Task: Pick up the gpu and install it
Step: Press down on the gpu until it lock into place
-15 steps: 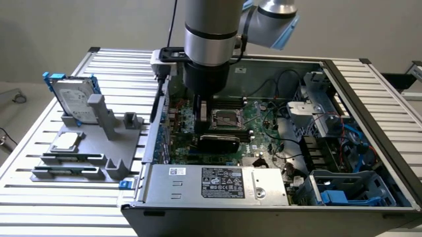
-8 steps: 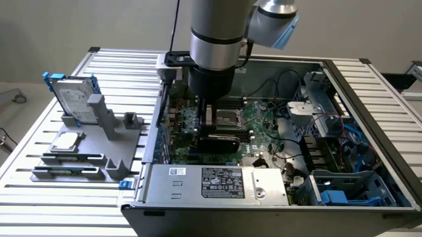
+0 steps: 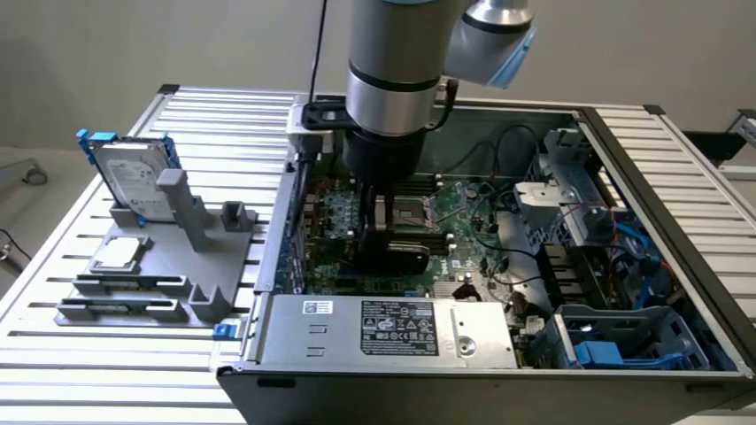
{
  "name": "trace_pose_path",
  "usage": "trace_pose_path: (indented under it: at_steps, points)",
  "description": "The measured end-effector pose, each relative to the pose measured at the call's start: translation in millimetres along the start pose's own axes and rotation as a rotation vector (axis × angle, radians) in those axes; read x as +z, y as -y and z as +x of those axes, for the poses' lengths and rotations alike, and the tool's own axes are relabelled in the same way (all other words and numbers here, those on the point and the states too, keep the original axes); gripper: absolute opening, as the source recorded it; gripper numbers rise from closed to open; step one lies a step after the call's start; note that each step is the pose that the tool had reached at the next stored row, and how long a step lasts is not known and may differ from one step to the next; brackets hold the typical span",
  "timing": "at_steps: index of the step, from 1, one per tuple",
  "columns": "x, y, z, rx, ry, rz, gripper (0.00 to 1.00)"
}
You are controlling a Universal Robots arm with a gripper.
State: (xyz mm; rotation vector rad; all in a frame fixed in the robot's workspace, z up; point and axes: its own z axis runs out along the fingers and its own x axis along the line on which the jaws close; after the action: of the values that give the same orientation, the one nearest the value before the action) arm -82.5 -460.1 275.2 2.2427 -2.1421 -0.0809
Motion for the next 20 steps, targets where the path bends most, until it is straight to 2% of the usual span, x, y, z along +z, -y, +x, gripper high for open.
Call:
trace_pose_path:
  at_steps: [5,11,14,16,17,19,20]
  points:
    - [9.1,0.7,0.1,-0.005,-0.0004,0.0019,0.51]
    - [20.1,-0.7,-0.3,-0.005,-0.0006,0.0074,0.51]
    - [24.2,-1.3,-0.9,-0.005,-0.0008,0.0078,0.51]
    - [25.0,-1.2,-1.0,-0.005,-0.0009,0.0078,0.42]
    - [25.0,-1.3,-1.0,-0.005,-0.0009,0.0078,0.42]
    - [25.0,-1.3,-0.9,-0.005,-0.0015,0.0077,0.3]
    - [25.0,-1.3,-0.9,-0.005,-0.0013,0.0078,0.3]
